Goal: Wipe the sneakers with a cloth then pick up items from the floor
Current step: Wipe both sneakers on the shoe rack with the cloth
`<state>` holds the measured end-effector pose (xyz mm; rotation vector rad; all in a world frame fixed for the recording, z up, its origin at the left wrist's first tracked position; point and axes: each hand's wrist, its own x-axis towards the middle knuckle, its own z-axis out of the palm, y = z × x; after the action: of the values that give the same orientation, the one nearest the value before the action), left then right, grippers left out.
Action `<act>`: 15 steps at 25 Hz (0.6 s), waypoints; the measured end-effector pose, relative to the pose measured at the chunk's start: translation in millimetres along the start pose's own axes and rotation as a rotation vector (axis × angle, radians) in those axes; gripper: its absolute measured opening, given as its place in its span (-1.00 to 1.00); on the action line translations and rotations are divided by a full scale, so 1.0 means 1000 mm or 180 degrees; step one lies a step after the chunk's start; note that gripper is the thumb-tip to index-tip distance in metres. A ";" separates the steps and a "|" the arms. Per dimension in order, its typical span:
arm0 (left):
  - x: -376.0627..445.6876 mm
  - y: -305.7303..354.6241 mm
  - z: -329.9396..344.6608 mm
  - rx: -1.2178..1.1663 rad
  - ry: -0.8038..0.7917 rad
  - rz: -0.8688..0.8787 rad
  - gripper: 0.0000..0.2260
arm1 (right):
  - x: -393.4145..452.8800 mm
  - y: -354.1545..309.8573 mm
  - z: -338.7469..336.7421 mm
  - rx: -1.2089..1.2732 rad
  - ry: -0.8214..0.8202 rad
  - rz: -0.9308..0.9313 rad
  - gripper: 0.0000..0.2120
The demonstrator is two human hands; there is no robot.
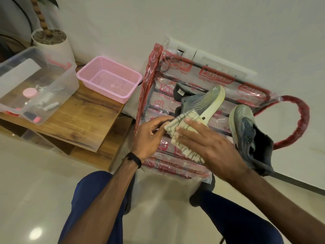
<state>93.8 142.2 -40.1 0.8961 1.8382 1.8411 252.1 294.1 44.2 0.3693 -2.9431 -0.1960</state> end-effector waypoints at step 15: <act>0.000 -0.002 0.001 -0.0064 0.0031 -0.0121 -0.75 | 0.010 0.052 -0.002 0.0647 0.0299 0.1365 -0.45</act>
<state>94.6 143.2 -42.2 0.8412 1.8267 1.8407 230.6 341.3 55.1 -0.2259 -2.8683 0.1722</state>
